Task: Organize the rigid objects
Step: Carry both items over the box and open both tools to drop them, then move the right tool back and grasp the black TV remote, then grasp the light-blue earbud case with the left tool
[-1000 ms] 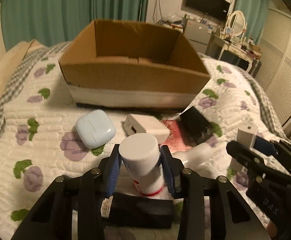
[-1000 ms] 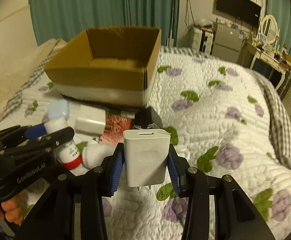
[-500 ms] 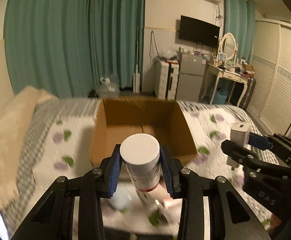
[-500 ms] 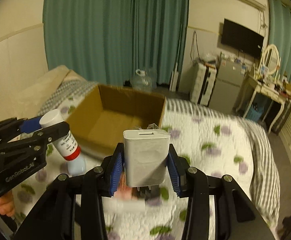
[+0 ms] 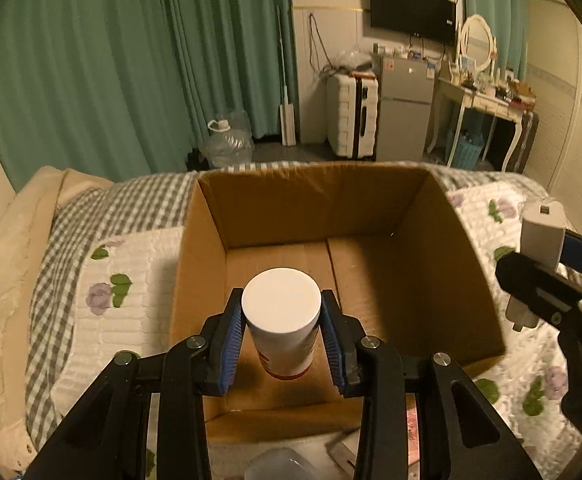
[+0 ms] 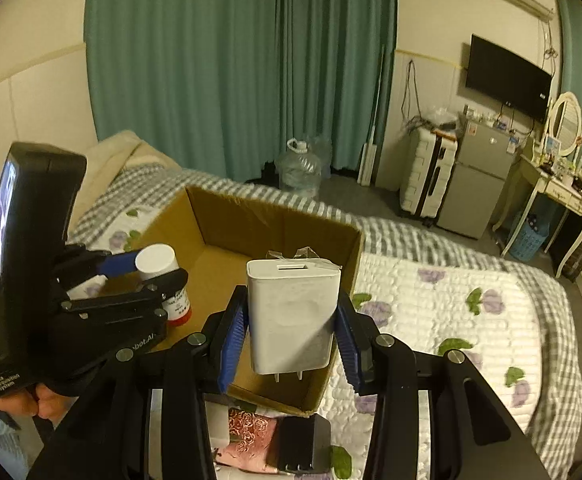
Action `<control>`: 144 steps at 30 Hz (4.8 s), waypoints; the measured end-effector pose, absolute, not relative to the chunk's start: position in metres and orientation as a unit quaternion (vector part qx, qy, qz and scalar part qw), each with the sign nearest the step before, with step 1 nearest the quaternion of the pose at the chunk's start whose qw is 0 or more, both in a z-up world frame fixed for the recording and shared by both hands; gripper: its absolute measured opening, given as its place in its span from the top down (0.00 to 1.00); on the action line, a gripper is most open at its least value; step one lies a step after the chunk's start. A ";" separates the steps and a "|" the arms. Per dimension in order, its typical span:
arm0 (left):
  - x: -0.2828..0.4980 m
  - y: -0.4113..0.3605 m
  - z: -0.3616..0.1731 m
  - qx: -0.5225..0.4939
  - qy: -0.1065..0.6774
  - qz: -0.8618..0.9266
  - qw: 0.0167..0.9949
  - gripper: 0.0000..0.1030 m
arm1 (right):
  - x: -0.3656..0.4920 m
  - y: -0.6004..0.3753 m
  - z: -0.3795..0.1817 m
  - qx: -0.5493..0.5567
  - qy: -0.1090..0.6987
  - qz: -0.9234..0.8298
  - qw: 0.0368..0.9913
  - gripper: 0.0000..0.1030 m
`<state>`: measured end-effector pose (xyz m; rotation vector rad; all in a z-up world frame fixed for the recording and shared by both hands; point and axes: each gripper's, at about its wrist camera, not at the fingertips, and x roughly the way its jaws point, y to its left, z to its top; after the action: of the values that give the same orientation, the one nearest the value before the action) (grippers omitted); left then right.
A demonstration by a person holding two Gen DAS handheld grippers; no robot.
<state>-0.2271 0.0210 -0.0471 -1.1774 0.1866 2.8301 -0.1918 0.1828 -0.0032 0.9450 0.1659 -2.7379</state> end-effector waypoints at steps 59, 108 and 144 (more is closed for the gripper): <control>-0.018 -0.065 -0.059 -0.348 0.033 0.936 -0.034 0.33 | -0.040 0.096 -0.103 0.415 0.154 -0.875 0.198 0.32; -0.039 -0.062 -0.088 -0.408 0.034 0.912 -0.023 0.33 | -0.084 0.106 -0.146 0.433 0.111 -0.857 0.255 0.61; -0.146 0.017 -0.139 -0.438 0.049 0.897 0.031 0.47 | -0.111 0.212 -0.112 0.429 -0.022 -0.895 0.115 0.63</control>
<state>-0.1455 0.0175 -0.1387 -1.3479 0.1496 2.7638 -0.1111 0.2124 -0.1122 1.2586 -0.0637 -2.6241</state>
